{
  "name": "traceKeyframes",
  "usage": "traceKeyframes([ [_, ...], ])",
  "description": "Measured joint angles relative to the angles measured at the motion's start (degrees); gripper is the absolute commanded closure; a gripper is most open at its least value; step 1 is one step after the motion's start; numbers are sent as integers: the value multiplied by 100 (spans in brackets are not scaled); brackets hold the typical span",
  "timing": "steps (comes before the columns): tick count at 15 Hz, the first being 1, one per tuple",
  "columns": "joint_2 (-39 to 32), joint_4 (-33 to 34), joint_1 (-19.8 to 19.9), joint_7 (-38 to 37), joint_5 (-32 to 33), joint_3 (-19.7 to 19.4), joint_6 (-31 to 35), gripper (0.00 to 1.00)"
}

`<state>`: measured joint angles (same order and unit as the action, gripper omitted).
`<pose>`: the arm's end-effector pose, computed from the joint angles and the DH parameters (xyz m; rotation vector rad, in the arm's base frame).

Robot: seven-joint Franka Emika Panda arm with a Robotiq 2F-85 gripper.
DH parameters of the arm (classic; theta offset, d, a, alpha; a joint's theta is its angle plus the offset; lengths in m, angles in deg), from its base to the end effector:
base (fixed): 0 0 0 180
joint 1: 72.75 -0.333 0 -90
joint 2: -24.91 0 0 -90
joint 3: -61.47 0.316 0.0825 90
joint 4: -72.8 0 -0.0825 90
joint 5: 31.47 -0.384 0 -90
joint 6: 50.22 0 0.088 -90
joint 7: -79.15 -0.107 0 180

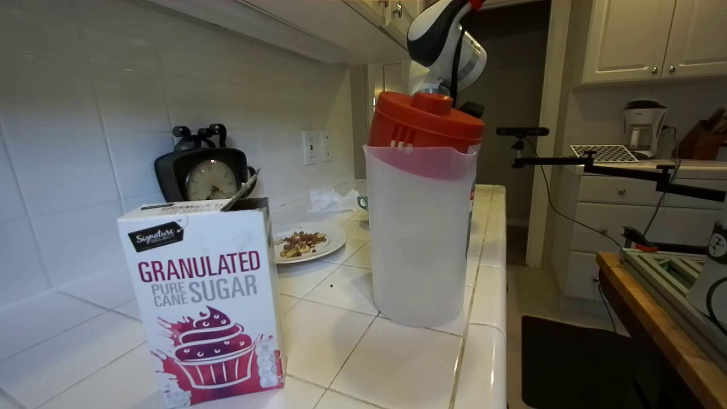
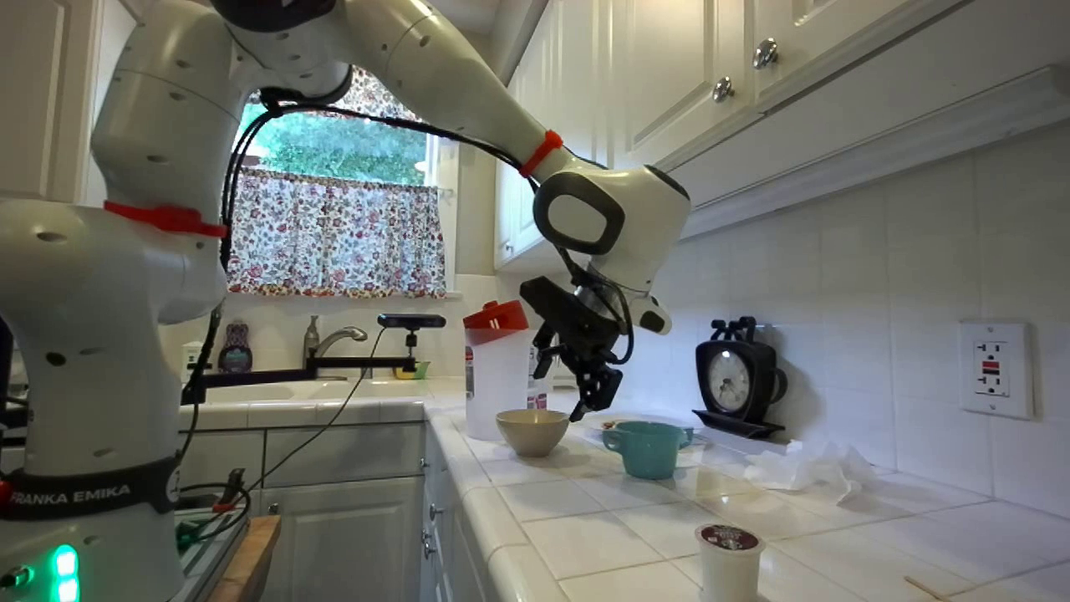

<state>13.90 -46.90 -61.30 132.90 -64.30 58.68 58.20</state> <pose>0.5282 -0.0925 0.3158 -2.4755 -0.4953 0.0483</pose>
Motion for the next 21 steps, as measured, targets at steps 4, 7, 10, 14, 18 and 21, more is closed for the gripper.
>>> traceKeyframes([
  [4, -402, 388, 23, 326, -74, 15, -453, 0],
  [7, -722, 686, 23, 465, -75, 43, -577, 0],
  [10, -967, 951, 23, 495, -78, 81, -617, 7],
  [14, -1053, 1156, 22, 492, -278, 174, -612, 7],
  [18, -1036, 1160, 9, 459, -388, 238, -615, 17],
  [21, -1000, 1112, 16, 392, -388, 203, -615, 22],
])
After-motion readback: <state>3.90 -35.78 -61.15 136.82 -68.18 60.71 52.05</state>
